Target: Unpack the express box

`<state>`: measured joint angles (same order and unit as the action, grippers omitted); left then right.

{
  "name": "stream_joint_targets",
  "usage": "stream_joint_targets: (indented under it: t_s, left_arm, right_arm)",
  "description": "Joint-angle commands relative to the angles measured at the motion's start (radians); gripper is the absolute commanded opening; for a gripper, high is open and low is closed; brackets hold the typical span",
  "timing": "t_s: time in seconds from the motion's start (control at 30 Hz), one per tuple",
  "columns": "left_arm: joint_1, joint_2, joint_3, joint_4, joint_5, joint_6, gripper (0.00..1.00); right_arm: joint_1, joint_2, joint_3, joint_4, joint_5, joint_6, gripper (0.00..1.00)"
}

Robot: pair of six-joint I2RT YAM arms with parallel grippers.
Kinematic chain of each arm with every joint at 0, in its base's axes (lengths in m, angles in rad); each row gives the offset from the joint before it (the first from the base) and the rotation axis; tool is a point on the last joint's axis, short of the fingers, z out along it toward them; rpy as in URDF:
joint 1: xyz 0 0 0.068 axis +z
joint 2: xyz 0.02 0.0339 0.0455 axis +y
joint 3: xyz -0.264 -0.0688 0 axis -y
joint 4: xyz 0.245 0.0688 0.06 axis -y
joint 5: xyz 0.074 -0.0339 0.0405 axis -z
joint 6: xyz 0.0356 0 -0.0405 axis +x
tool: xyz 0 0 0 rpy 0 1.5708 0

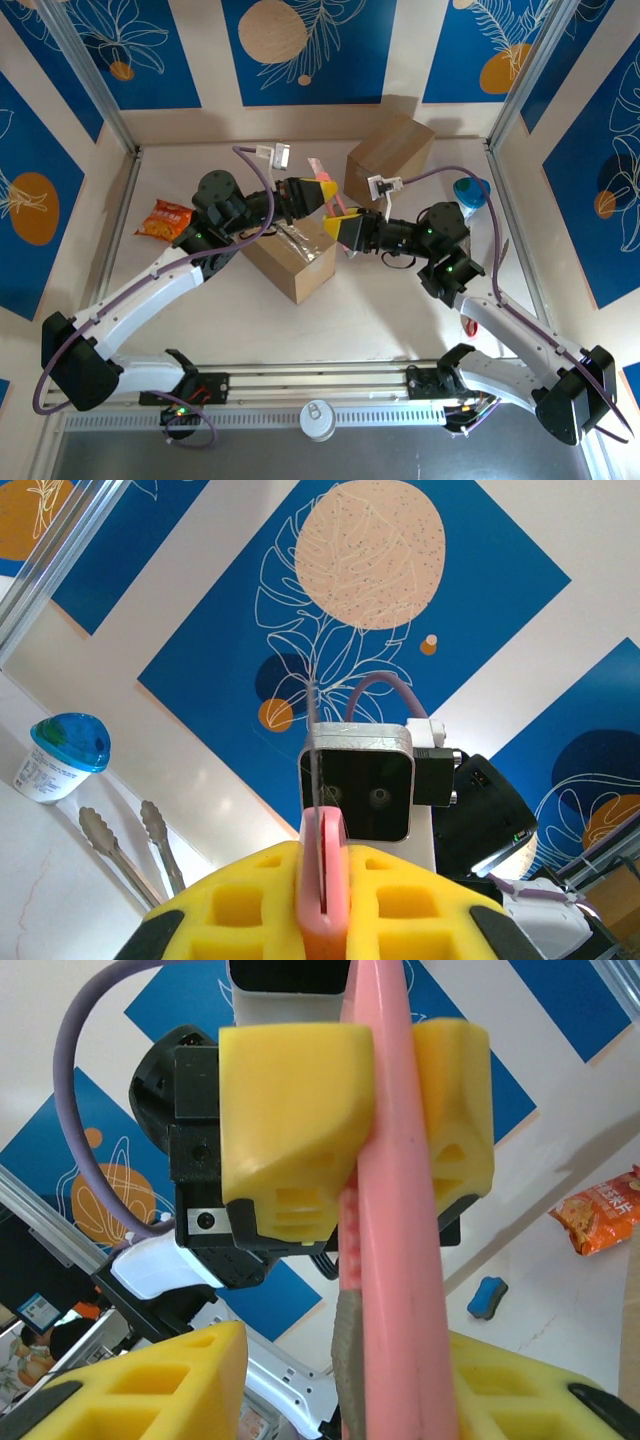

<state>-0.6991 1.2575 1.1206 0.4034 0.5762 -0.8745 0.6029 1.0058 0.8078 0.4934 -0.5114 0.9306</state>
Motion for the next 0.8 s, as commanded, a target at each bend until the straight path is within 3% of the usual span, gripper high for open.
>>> stream_joint_targets:
  t_s: [0.0, 0.37, 0.53, 0.6, 0.67, 0.73, 0.77]
  left_arm:
    - [-0.01, -0.026, -0.003, 0.004, 0.018, 0.005, 0.0]
    - [-0.011, -0.027, -0.016, 0.0, 0.016, 0.005, 0.0]
    - [-0.013, -0.03, -0.023, -0.008, 0.01, 0.012, 0.0]
    - [-0.012, -0.036, -0.019, -0.038, 0.002, 0.031, 0.2]
    - [-0.006, -0.061, -0.004, -0.119, -0.013, 0.081, 0.62]
    - [0.003, -0.125, 0.016, -0.274, -0.094, 0.166, 0.95]
    - [0.011, -0.157, 0.028, -0.354, -0.146, 0.201, 1.0]
  right_arm:
    - [0.006, -0.019, 0.036, 0.013, 0.026, -0.006, 0.42]
    - [0.006, -0.021, 0.025, 0.043, 0.055, 0.019, 0.26]
    - [0.008, -0.041, 0.013, 0.035, 0.108, 0.019, 0.0]
    - [0.007, -0.055, 0.006, 0.018, 0.14, 0.015, 0.0]
    - [0.007, -0.073, -0.005, -0.007, 0.174, 0.005, 0.0]
    - [0.006, -0.096, -0.011, -0.052, 0.211, -0.012, 0.0]
    - [0.006, -0.107, -0.009, -0.086, 0.226, -0.028, 0.0]
